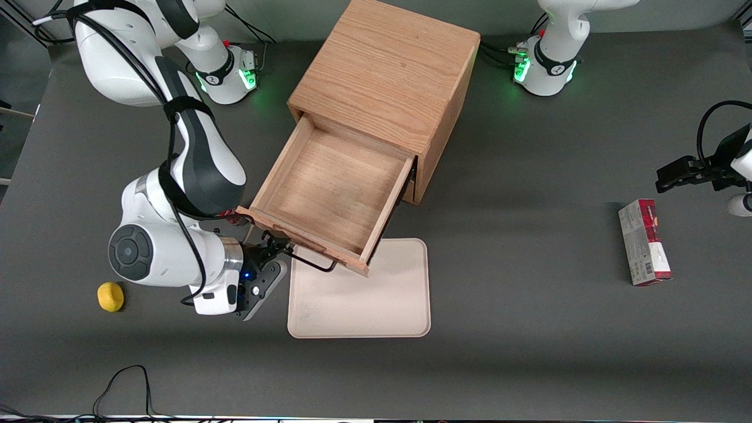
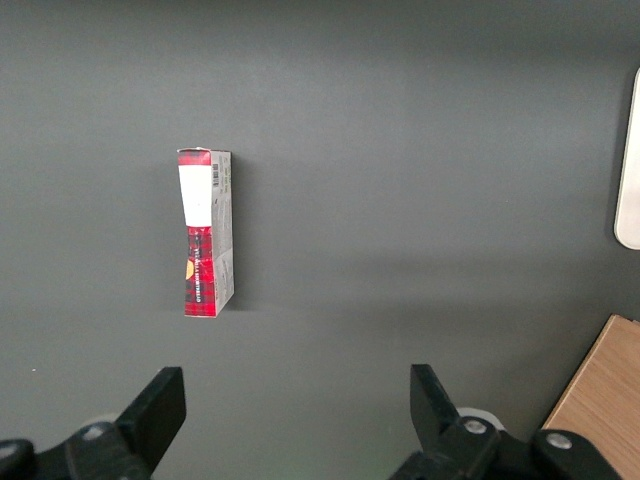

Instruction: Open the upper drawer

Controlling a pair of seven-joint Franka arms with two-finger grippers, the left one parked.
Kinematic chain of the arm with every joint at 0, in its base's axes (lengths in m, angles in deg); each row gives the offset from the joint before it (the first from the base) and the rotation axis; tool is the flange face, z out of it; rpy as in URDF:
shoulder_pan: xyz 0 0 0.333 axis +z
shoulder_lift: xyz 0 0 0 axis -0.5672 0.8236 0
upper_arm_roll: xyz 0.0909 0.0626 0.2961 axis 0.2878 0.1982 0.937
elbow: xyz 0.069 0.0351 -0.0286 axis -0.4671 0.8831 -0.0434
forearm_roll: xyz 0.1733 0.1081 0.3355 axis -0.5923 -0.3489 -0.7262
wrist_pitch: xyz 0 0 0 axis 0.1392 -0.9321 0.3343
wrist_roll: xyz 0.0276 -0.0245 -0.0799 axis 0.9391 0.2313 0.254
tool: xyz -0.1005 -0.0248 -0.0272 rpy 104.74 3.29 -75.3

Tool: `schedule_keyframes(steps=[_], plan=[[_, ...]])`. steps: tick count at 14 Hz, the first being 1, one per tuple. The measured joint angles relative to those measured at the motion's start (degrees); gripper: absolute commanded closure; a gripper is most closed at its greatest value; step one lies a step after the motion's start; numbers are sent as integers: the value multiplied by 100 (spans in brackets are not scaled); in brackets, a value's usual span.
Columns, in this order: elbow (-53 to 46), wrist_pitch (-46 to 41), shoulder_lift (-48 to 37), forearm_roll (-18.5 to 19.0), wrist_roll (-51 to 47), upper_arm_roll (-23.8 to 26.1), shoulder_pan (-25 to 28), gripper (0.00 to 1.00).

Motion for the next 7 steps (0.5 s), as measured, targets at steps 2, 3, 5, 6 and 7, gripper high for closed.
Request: schedule_keyframes(steps=[2,3,5,6,7], plan=[[-132,-372,-85,0,0,-25,-7,0],[-171,-523,-176,5,0,-45,-22,0],[-201,-846,-442,42,0,-136,-102,0],[-189,-1027,-585,119,0,-174,-157,0],[-144,-1234,-737,239,0,-221,-202,0]])
